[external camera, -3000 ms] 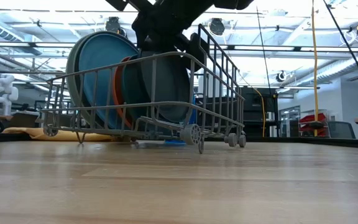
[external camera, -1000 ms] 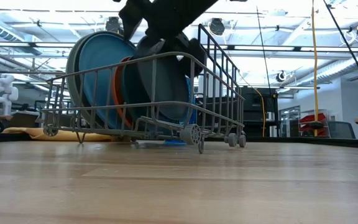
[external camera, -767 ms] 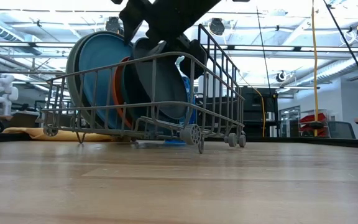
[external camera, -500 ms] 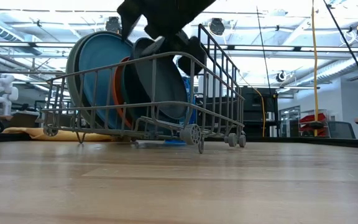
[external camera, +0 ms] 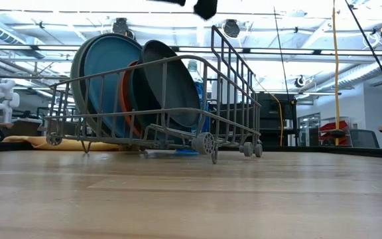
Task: Sort dishes
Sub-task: Put the black plate into the dish rack
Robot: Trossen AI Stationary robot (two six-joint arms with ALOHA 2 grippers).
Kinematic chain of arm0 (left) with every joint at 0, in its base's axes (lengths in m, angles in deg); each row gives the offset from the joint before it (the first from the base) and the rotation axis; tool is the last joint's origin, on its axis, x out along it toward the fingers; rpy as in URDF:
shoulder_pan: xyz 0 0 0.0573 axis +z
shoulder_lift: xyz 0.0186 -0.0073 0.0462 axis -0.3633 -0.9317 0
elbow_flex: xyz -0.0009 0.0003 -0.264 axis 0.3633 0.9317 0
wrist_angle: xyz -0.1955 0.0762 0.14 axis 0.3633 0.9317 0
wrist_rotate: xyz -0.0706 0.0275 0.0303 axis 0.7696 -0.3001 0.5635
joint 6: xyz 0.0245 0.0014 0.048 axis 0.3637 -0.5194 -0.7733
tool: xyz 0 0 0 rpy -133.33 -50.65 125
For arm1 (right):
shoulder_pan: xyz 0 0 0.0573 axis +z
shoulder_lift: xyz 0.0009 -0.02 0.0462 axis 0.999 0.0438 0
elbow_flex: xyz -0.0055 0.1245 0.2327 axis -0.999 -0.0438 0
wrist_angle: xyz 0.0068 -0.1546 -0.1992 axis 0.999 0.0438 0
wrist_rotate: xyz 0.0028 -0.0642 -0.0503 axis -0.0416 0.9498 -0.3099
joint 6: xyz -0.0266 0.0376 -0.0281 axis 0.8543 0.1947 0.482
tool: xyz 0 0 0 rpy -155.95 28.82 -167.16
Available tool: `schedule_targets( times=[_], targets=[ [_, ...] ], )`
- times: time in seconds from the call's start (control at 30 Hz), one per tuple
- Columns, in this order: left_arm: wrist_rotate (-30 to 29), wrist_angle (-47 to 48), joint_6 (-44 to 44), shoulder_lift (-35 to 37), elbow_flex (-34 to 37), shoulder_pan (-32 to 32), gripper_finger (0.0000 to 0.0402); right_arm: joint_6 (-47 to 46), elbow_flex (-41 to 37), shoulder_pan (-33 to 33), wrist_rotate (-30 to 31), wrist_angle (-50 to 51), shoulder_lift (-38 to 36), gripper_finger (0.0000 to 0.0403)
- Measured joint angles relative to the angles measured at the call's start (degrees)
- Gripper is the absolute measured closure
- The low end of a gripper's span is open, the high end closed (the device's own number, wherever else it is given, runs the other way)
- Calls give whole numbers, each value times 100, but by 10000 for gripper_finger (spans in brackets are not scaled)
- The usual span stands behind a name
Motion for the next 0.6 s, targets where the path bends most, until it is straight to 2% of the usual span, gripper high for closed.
schedule_targets(
  times=[0.1,0.17,0.2,0.3,0.4,0.53,0.6],
  targets=[
    [0,2,8,-7,0,-2,278,753,0,-184,53,317,-332,331],
    [56,2,49,-11,0,-2,278,917,0,-337,-21,834,-567,380],
    [86,-1,57,-13,0,-2,278,894,0,-431,-136,1196,-698,390],
    [105,-2,115,-13,0,-2,278,-87,0,-785,-876,2546,-1119,398],
    [107,0,127,-13,0,-2,278,-807,2,-1191,-1690,3415,-1315,401],
    [107,-1,156,-13,0,0,278,-939,-4,-1540,-2688,3594,-1341,402],
    [107,0,157,-13,0,-1,278,-1021,-2,-1639,-2946,3653,-1349,402]
  ],
)
